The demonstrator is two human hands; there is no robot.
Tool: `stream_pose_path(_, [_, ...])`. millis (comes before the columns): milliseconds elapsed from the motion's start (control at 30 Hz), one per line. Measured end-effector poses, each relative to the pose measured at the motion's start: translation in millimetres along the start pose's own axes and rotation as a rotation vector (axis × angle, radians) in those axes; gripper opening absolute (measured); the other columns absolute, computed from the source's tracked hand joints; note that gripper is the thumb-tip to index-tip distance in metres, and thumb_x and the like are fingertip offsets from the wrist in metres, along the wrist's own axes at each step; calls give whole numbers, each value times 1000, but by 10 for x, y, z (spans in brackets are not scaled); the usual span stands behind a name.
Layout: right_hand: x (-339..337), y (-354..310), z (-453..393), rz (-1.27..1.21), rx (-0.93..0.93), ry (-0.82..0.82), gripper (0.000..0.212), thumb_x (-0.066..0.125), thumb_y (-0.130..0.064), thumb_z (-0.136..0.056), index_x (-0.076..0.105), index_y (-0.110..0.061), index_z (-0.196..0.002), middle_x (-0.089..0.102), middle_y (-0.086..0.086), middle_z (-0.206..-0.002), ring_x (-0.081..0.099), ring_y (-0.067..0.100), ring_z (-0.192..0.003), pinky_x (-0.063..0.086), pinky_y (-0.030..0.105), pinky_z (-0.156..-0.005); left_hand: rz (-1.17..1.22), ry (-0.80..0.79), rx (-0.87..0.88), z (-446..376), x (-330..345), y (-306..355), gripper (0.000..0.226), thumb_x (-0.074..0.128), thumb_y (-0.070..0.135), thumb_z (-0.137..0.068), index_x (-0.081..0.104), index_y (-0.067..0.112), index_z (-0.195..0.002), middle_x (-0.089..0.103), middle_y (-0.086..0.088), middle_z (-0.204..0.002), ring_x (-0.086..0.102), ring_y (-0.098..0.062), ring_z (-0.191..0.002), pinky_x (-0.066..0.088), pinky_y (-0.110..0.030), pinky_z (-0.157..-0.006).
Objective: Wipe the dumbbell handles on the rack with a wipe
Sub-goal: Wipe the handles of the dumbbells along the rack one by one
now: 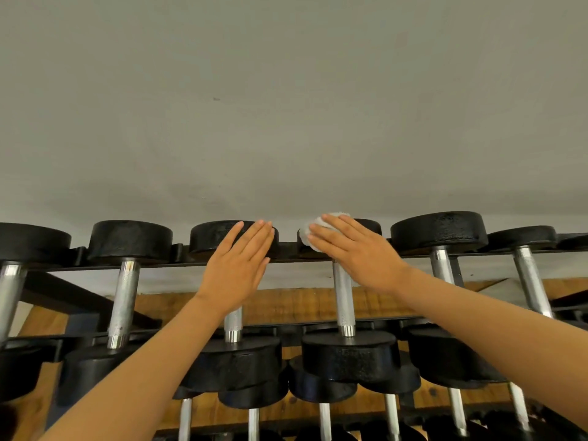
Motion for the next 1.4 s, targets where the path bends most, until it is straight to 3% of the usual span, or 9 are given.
stream_pose_path(167, [-67,259,387,-67,-67,-14,45,28,-23,-107,34,-6,-149,30,12,-157,27,28,-146,16,41,-122,40,19,9,-10,-5,1,55,27,36,-103,43,4,-146,44,-11,-151,38,-24,-142,10,-40,-122])
stream_pose_path(433, [149,-225,-434,178,-89,-149,42,40,-30,-100,59,-11,-132,58,10,-135,46,33,-133,22,45,-117,82,51,33,-11,-31,-11,54,26,36,-105,44,4,-145,45,-11,-150,39,-23,-142,12,-38,-122])
stream_pose_path(500, [90,-189,-323,144,-141,-117,47,53,-22,-94,53,-11,-139,53,11,-142,42,33,-137,18,44,-119,88,60,34,-8,-43,-27,54,26,36,-105,44,4,-145,46,-11,-150,39,-23,-141,11,-37,-122])
stream_pose_path(633, [4,75,110,58,-105,-14,52,37,-11,-100,29,-11,-152,29,9,-158,22,27,-147,14,41,-122,112,48,31,-11,-46,-18,54,21,37,-107,43,5,-145,46,-11,-149,39,-23,-142,12,-37,-122])
stream_pose_path(800, [-2,200,297,4,106,68,49,34,-25,-105,28,-7,-150,32,13,-156,27,31,-145,23,46,-119,116,25,17,-15,-29,-23,57,13,38,-108,43,6,-145,47,-10,-149,39,-23,-142,11,-38,-122])
stream_pose_path(1067, [173,-168,-452,149,-42,-99,48,28,-36,-103,66,-14,-122,63,6,-127,50,31,-129,31,48,-114,111,49,26,-11,-50,-17,53,24,35,-106,45,5,-144,48,-11,-148,40,-23,-141,14,-38,-122])
stream_pose_path(1200, [69,-56,-231,71,-30,-21,46,28,-30,-104,52,-12,-139,51,10,-144,41,29,-138,23,44,-118,120,19,17,-10,-42,-30,56,16,36,-108,45,5,-144,48,-11,-148,40,-23,-141,11,-37,-122])
stream_pose_path(1333, [7,272,286,-117,196,124,48,26,-29,-107,27,-10,-151,28,9,-157,21,25,-148,20,40,-120,143,-12,-4,-11,-24,-39,58,13,37,-108,46,6,-144,48,-10,-148,39,-23,-142,12,-38,-122])
stream_pose_path(1400, [34,399,486,-261,324,163,49,21,-30,-108,18,-9,-152,22,5,-159,12,19,-150,16,30,-121,145,-11,-25,-13,-38,-40,57,14,37,-108,46,6,-143,49,-10,-147,40,-23,-141,12,-38,-122])
Point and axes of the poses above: each hand's wrist, its own z-axis away from the middle knuckle, its own x-axis out of the palm, y = z × x, the point moved 9 cm from there along -z, towards the middle knuckle
